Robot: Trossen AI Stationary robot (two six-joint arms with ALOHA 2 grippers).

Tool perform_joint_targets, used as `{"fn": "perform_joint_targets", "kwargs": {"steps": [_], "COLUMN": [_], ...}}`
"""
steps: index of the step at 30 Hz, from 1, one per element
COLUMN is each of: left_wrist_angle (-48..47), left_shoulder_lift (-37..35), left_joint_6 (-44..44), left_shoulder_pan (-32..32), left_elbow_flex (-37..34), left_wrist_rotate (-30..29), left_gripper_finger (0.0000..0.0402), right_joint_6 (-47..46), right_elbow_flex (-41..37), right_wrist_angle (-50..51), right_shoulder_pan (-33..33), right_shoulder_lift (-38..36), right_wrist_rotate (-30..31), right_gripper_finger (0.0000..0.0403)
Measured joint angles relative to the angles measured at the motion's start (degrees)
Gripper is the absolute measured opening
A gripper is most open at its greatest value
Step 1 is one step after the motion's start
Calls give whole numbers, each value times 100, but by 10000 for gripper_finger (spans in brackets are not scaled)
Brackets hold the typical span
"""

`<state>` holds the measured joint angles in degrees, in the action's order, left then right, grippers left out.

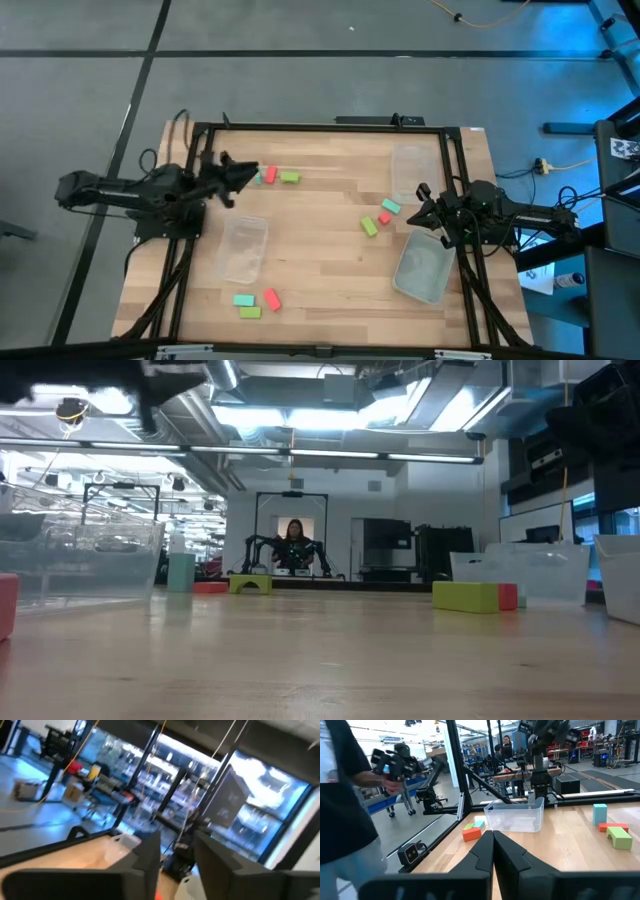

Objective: Sort & place blocks by color
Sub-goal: Put the top left blue block into the left transparent bin

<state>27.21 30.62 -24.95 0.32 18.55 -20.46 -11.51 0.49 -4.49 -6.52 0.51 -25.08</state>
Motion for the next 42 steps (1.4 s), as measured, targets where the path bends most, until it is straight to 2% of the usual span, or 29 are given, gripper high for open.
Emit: {"fn": "perform_joint_targets", "kwargs": {"steps": [5, 10, 13, 18, 22, 26, 30, 36, 42], "left_wrist_angle": [-449, -1179, -2110, -4348, -5538, -6446, -7317, -8761, -8781], "left_shoulder_lift": [1530, 2840, 3382, 4092, 4462, 4602, 4604, 4591, 4589], "left_joint_6": [-169, -254, -286, -415, -767, -1344, -1797, -2917, -3803], "left_shoulder_pan": [277, 542, 651, 783, 966, 1091, 1104, 1083, 968], "left_elbow_flex": [1167, 2434, 3243, 4624, 5336, 5699, 5728, 5720, 5370], "left_wrist_rotate": [15, -271, -405, -680, -873, -836, -838, -869, -1047], "left_gripper_finger": [182, 207, 209, 208, 208, 208, 208, 208, 208], "right_joint_6": [0, 0, 0, 0, 0, 0, 0, 0, 0], "right_elbow_flex": [0, 0, 0, -1, -1, 0, 0, -1, 0], "right_wrist_angle": [2, 2, 0, 2, 1, 2, 2, 2, 2], "right_shoulder_pan": [2, 1, 2, 1, 1, 2, 1, 1, 0], "right_shoulder_lift": [0, 0, -1, -1, -1, 0, -1, 0, -2], "right_wrist_rotate": [0, -1, -1, -1, 0, -2, -2, -1, 0], "right_gripper_finger": [14, 14, 14, 14, 14, 14, 14, 14, 14]}}
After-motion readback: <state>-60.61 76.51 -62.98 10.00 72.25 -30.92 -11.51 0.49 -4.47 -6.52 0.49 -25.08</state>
